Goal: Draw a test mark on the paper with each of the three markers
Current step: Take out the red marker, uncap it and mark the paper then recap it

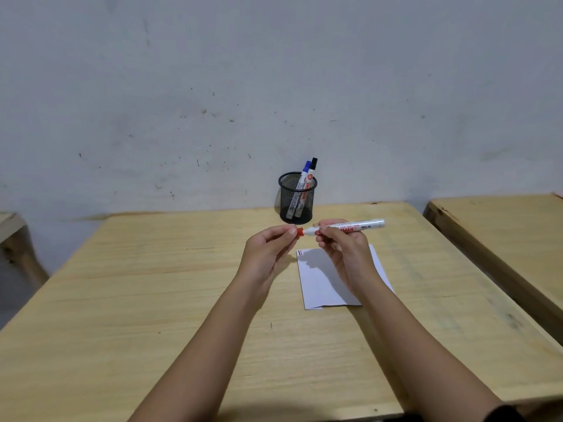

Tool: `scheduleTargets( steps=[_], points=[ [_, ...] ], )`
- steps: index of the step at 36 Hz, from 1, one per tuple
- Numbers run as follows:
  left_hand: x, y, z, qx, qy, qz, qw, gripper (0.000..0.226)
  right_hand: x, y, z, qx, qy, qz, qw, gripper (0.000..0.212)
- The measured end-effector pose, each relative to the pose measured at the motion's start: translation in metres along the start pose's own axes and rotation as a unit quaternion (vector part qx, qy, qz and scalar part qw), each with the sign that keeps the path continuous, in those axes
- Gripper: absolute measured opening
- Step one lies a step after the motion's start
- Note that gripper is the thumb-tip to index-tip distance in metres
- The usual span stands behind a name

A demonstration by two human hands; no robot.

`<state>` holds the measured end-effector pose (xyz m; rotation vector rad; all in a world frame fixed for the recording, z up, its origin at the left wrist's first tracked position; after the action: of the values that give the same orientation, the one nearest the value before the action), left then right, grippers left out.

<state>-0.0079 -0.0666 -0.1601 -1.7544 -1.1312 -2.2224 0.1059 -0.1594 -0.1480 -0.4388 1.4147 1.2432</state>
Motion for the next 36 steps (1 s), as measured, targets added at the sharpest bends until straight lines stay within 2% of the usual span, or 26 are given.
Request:
scheduleTargets(
  steps=[15,20,27,32,36],
  points=[
    [0.012,0.002,-0.002,-0.003,0.036,0.129,0.991,0.007,0.003,0.006,0.000,-0.028,-0.013,0.016,0.999,0.007],
    [0.015,0.001,-0.002,-0.003,0.044,0.123,0.991,0.006,0.008,0.012,0.001,-0.023,-0.027,0.016,0.999,0.009],
    [0.012,-0.015,-0.008,-0.001,0.014,0.066,0.998,0.009,0.005,0.016,0.000,-0.083,0.019,-0.036,0.996,0.012],
    [0.027,-0.025,-0.005,0.025,0.029,0.065,0.997,0.011,-0.006,0.003,0.003,-0.021,0.001,0.017,1.000,0.009],
    [0.043,-0.031,-0.001,0.037,0.048,0.086,0.994,0.012,-0.016,-0.006,0.007,-0.042,0.000,-0.074,0.996,0.012]
  ],
)
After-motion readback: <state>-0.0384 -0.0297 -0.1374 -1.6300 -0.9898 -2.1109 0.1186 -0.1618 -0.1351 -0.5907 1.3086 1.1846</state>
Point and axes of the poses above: each hand's wrist, its own z-axis towards the middle knuckle, its own y-axis out of the palm, x = y × z, the point moved 5 cm from there along z, towards the middle knuckle, and after that the axes turned 13 degrees about -x, right-handed, at the moved point
